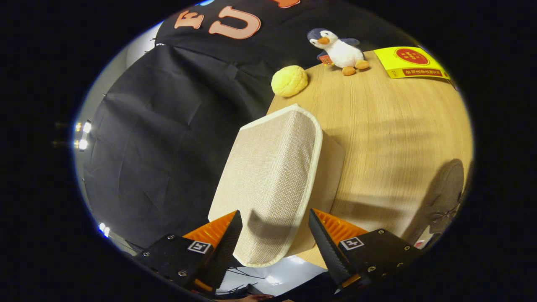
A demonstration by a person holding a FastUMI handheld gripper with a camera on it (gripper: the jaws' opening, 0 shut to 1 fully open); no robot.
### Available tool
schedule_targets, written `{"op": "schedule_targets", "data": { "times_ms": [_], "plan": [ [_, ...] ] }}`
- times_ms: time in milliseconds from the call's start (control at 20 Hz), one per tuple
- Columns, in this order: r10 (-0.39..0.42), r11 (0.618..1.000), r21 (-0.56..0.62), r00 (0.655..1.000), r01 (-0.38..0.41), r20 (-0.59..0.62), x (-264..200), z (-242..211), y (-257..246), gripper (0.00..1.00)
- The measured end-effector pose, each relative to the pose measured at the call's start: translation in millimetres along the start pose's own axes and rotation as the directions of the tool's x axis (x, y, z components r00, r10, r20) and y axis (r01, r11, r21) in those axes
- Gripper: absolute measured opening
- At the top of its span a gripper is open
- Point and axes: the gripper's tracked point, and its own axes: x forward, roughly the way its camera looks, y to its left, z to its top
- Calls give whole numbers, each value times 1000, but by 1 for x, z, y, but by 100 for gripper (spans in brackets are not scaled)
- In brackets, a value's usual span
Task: Open the storage box then place both shoes into the box .Put the left shoe in first, then the right shoe, with the right side of both shoes facing outward in a uniform manner.
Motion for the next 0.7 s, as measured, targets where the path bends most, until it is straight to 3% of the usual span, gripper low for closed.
{"op": "schedule_targets", "data": {
  "times_ms": [250,450,700],
  "plan": [
    [28,999,25,999,-28,-24,11,-8,4,96],
    [63,998,-13,997,-63,-42,-7,-10,15,94],
    [187,982,-43,980,-185,71,-42,22,68,80]
  ]
}}
